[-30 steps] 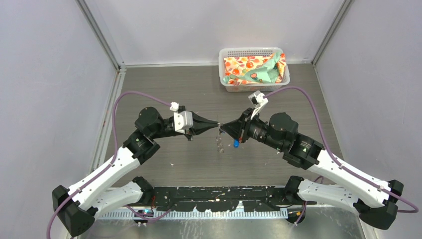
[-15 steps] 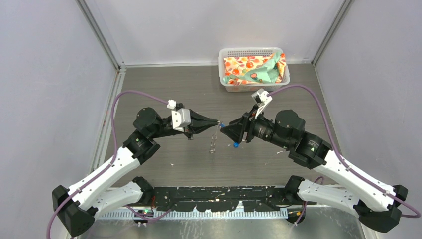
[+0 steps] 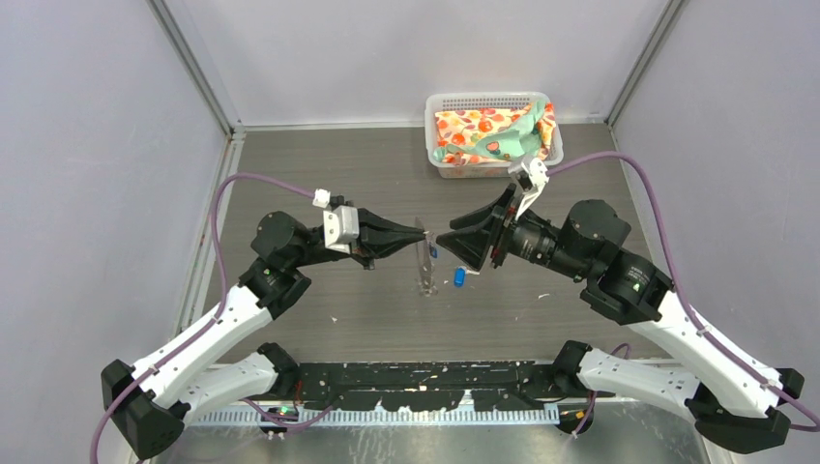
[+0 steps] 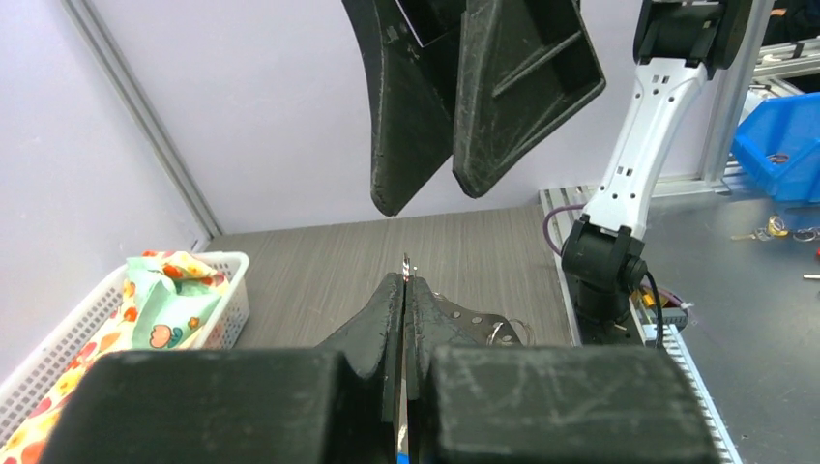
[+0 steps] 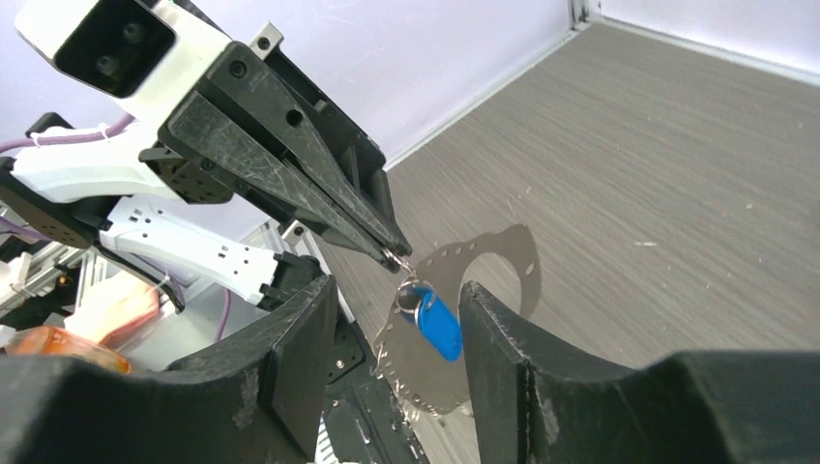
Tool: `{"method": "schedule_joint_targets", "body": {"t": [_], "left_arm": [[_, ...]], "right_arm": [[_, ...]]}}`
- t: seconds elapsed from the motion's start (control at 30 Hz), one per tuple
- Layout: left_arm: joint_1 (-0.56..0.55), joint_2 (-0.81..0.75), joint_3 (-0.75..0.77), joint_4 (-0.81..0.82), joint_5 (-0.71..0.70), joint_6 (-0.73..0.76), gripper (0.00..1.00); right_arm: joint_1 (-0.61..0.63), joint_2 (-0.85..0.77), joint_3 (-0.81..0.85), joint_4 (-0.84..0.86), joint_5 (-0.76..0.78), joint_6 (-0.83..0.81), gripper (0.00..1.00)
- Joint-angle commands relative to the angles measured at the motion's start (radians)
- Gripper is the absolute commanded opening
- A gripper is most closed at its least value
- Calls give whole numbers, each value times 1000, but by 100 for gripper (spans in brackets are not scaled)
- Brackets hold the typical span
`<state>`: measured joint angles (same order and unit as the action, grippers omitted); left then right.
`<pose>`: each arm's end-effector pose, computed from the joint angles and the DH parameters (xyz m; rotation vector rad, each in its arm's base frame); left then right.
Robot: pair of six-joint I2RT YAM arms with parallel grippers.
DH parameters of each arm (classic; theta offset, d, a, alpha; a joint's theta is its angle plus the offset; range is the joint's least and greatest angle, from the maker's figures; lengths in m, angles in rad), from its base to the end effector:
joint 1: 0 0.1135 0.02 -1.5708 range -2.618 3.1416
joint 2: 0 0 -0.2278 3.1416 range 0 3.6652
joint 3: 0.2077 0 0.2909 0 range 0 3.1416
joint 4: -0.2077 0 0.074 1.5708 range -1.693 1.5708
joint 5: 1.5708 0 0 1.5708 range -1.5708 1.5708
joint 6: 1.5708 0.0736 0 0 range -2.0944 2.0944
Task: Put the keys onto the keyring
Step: Insert the key onto the keyring.
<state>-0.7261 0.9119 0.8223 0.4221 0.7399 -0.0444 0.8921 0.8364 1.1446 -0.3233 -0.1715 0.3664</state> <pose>0.1845 -0.2301 0.3698 1.0520 0.9444 -1.1011 0.1578 0.2156 0.4239 -0.5790 1.5995 1.1004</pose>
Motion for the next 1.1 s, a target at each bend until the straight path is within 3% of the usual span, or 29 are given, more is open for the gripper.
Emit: {"method": "schedule_joint_targets", "body": {"t": [0.0,0.23,0.6,1.07], "left_arm": [[-1,-11,47,146,28,-61,0],[-1,-19,63,198,35,-115,0],[-1,-44,69,186,35,-129,0],[-1,-50,71,179,21,-124,0]], "right_arm": [[-7,25,73,27,-68,-65,53],[-30,71,116,33,-180,-104,48],[-106,77,90,154,-380,-4,44],[-112,122,94,190,-428,32,37]]}}
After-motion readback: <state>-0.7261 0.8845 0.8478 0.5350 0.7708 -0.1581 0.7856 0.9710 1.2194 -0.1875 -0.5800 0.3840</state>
